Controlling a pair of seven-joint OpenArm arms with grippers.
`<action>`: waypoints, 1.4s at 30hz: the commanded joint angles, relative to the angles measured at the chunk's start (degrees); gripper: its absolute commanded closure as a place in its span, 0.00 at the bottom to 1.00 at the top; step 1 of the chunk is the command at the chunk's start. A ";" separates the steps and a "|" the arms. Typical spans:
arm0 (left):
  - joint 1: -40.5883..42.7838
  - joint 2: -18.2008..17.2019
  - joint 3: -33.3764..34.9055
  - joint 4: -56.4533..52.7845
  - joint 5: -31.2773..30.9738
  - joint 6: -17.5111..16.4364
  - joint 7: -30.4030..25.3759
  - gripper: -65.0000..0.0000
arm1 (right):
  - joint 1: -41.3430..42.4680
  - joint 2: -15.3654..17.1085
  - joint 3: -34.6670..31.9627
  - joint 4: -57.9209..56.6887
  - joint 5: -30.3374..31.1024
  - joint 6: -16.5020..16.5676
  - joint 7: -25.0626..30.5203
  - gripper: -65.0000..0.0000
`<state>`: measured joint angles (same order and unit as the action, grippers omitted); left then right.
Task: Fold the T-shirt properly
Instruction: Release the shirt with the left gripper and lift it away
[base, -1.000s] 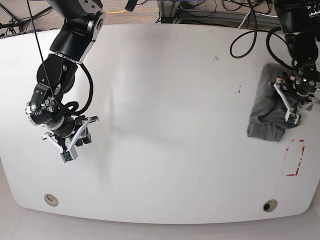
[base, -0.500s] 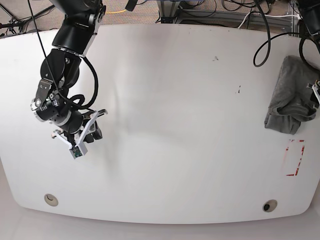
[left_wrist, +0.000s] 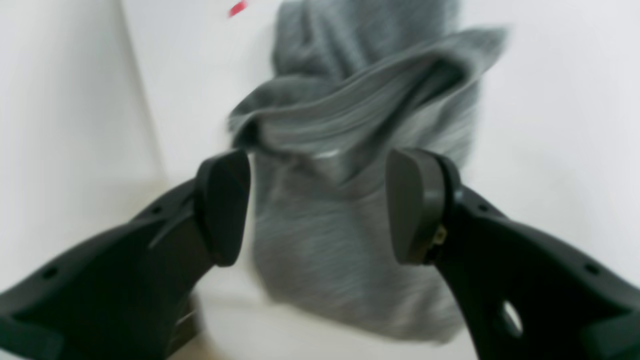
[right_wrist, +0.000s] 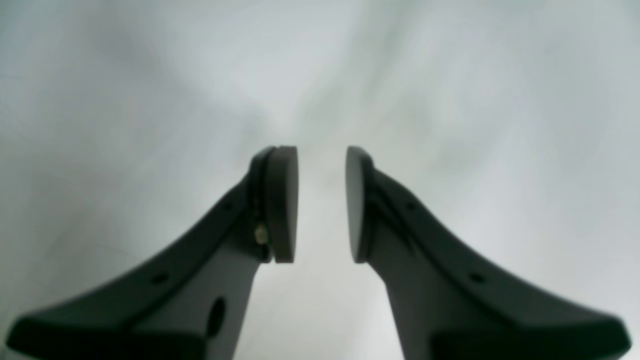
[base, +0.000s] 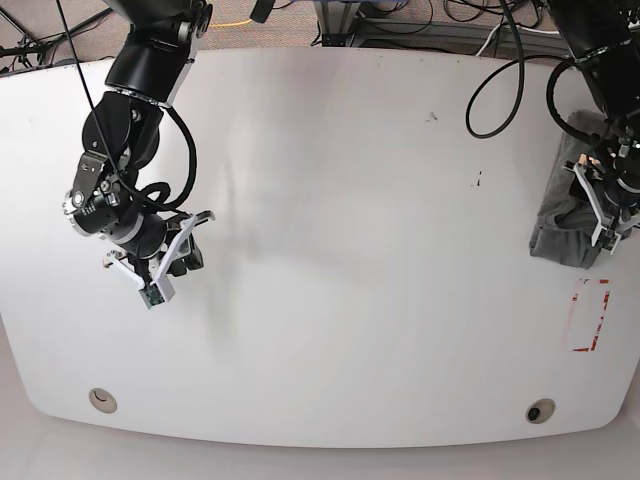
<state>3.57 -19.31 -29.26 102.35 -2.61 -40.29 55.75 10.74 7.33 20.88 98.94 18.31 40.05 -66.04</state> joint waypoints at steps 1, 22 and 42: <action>0.69 1.68 -0.15 0.73 -0.25 0.29 -4.36 0.40 | 0.73 0.45 0.08 1.06 0.82 -0.05 2.00 0.76; 2.36 -6.14 -12.28 -35.49 -3.94 0.29 -30.12 0.40 | -12.72 0.45 4.92 10.73 0.20 -0.05 4.28 0.76; 8.16 0.10 -4.72 -10.35 -7.01 0.29 -30.38 0.40 | -19.49 0.36 4.74 12.76 -14.04 -0.05 22.39 0.76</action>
<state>11.86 -20.32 -34.26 88.77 -10.52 -40.36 27.57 -8.75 7.27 25.50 112.09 6.24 40.03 -47.72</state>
